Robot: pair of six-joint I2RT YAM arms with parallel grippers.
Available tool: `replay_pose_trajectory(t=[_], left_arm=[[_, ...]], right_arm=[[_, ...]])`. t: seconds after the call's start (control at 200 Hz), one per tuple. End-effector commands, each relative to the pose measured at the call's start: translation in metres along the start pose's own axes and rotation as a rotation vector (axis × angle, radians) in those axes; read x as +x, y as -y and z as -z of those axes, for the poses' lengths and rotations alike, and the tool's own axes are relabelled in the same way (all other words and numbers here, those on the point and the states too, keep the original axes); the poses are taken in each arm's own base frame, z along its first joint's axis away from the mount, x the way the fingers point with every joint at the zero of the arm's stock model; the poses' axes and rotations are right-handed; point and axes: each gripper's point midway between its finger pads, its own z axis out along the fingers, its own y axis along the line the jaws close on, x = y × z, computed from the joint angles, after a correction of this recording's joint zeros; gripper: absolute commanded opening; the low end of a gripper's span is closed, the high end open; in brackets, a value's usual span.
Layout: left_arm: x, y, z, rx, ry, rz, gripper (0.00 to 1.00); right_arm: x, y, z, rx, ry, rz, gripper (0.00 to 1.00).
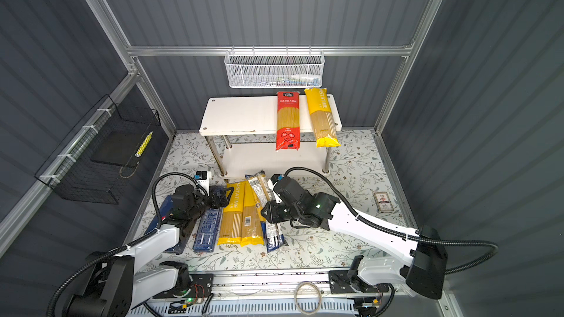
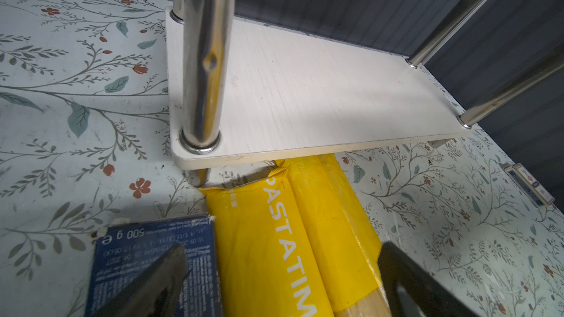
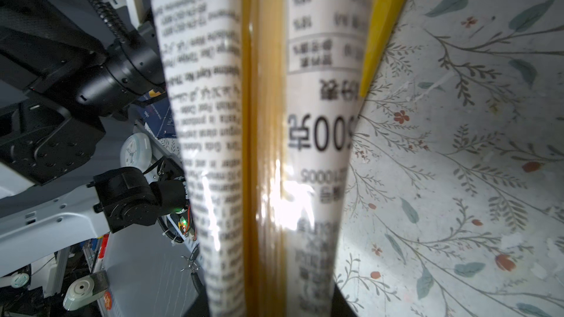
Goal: Arrange pasta packages on shelves
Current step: Pick up the pasta bag from the center of the table.
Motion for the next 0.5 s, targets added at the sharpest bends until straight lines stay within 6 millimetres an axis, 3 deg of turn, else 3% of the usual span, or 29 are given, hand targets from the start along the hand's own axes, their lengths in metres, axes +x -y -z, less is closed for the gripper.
replay_pose_trajectory(t=[0.0, 0.16, 0.495], left_arm=[[0.003, 0.001, 0.000, 0.002, -0.016, 0.000, 0.99], [0.003, 0.001, 0.000, 0.002, -0.014, 0.000, 1.00], [0.002, 0.002, 0.000, 0.005, -0.013, -0.001, 1.00]], right_arm=[[-0.031, -0.049, 0.022, -0.146, 0.090, 0.070, 0.23], [-0.057, -0.073, 0.040, -0.183, 0.160, 0.110, 0.24], [-0.090, -0.106, 0.069, -0.221, 0.234, 0.154, 0.24]])
